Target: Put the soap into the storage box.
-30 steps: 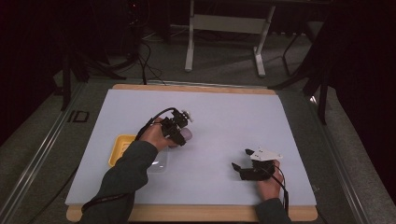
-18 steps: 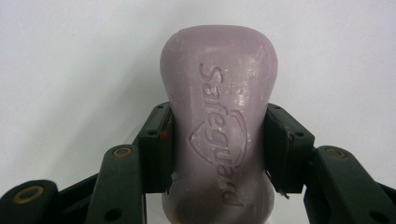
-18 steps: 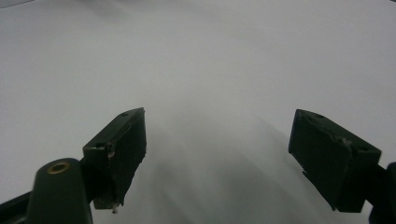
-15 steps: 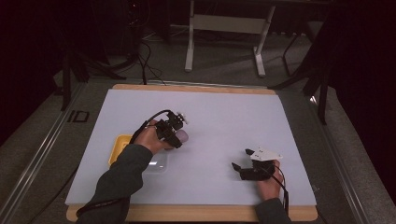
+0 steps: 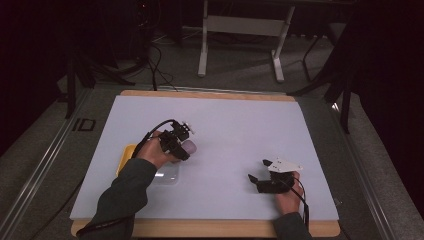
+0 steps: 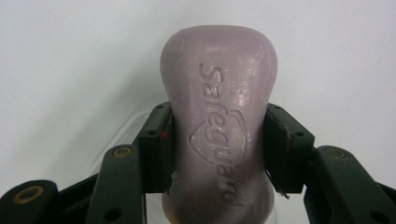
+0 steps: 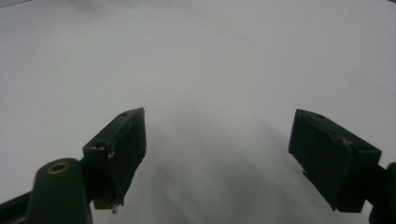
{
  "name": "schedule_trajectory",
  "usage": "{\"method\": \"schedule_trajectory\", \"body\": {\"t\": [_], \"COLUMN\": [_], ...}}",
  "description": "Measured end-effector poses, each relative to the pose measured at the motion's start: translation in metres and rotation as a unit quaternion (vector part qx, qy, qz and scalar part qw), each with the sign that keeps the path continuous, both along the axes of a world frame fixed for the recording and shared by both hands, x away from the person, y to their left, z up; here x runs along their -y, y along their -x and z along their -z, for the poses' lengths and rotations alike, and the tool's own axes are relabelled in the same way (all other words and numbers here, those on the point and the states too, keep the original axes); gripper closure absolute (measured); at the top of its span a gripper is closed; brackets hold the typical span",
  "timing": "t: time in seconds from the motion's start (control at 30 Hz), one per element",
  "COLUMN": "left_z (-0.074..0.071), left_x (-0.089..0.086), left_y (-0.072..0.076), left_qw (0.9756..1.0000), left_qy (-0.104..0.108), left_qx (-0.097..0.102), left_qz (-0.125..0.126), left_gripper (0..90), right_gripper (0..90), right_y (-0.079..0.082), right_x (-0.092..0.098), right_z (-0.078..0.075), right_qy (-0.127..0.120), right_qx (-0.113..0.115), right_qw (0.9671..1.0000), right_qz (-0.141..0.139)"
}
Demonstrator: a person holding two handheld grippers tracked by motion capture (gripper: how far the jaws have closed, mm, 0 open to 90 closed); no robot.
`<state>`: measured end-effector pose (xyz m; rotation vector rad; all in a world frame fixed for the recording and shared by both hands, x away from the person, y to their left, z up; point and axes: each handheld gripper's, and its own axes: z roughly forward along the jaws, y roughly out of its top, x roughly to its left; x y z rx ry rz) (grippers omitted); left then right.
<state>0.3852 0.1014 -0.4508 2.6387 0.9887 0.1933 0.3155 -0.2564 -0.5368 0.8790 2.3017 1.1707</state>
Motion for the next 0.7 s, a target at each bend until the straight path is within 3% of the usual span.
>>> {"method": "schedule_trajectory", "body": {"t": [0.7], "left_z": [0.002], "left_x": [-0.033], "left_y": [0.01], "left_qw": [0.9993], "left_qy": [0.013], "left_qx": [0.001], "left_qz": [-0.036], "left_gripper": [50.0], "right_gripper": [18.3], "right_y": [0.0], "right_x": [0.0], "right_z": [0.0], "right_qy": [0.0], "right_qx": [0.0], "right_qw": [1.0], "right_qz": [0.0]}}
